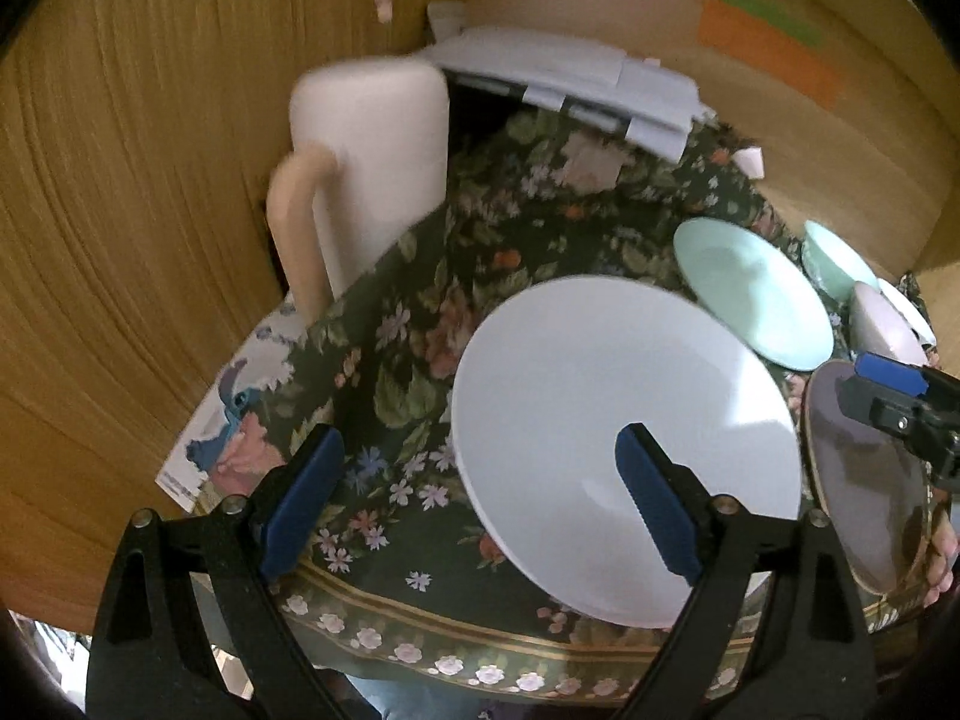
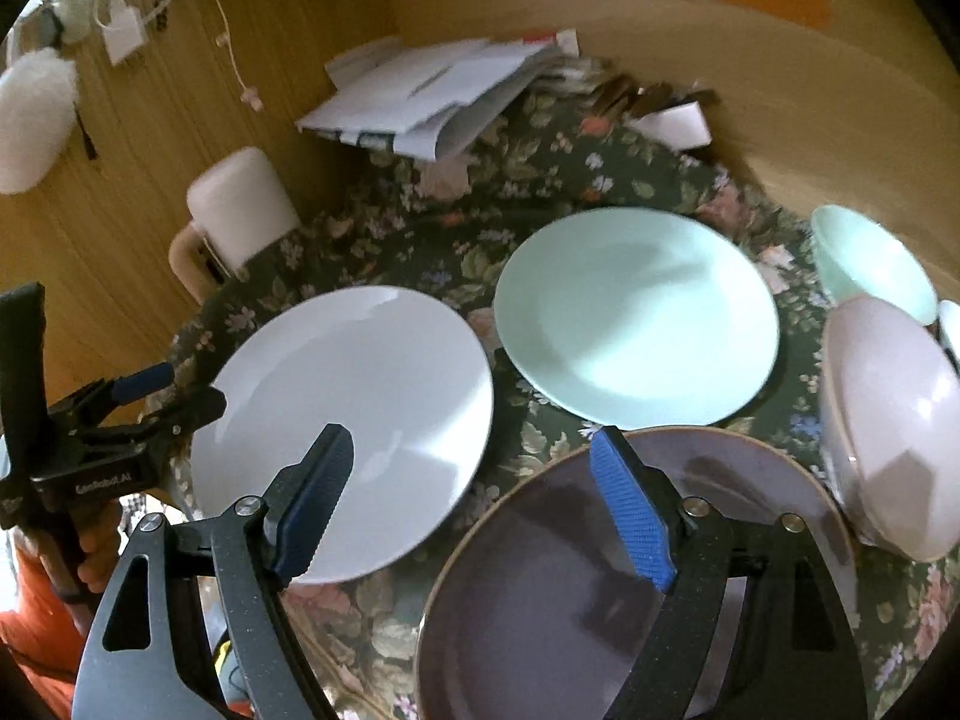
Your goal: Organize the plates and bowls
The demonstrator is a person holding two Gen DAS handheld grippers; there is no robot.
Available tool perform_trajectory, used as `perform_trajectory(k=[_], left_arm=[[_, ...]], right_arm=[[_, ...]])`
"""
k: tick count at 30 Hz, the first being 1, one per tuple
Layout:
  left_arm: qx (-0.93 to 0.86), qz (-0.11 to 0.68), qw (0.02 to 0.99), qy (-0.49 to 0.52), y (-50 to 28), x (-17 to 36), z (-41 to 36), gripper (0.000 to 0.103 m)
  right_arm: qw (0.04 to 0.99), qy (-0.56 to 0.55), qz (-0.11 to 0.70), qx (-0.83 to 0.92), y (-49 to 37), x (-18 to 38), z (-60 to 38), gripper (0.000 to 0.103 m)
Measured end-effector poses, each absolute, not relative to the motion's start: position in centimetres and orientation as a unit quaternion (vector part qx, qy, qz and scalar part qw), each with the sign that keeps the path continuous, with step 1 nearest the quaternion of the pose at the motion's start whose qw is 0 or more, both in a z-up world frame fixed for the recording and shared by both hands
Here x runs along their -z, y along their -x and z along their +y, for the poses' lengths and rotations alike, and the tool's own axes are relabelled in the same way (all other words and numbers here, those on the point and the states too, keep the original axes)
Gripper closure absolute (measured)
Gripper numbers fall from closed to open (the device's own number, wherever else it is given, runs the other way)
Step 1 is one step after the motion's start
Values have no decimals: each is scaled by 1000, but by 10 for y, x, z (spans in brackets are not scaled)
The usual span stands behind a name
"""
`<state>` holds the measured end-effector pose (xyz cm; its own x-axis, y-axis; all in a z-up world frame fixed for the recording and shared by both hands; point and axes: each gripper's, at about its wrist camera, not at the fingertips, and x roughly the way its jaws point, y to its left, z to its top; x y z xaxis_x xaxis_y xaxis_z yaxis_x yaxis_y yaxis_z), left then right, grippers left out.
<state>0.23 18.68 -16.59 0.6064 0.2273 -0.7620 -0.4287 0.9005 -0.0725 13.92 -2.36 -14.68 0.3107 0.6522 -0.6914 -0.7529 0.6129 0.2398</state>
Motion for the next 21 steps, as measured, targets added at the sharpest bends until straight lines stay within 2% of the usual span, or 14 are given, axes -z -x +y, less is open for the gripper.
perform_trajectory(k=[5, 7, 9, 11, 15, 21], left_arm=[[-170, 425, 879, 133, -4, 181, 192, 13], [-168, 429, 877, 136, -4, 184, 193, 19], [-163, 434, 875, 143, -4, 188, 194, 24], [-158, 439, 871, 153, -4, 190, 196, 30], [-149, 441, 869, 169, -6, 193, 200, 34], [-129, 440, 871, 178, -8, 193, 200, 46]], right_arm=[[794, 72, 420, -433, -153, 160, -11, 25], [791, 75, 426, -433, -156, 163, -7, 33], [785, 82, 431, -436, -158, 165, -1, 45], [777, 87, 438, -444, -158, 167, 6, 50], [765, 91, 452, -450, -161, 172, 16, 60], [755, 96, 470, -447, -167, 183, 25, 68]])
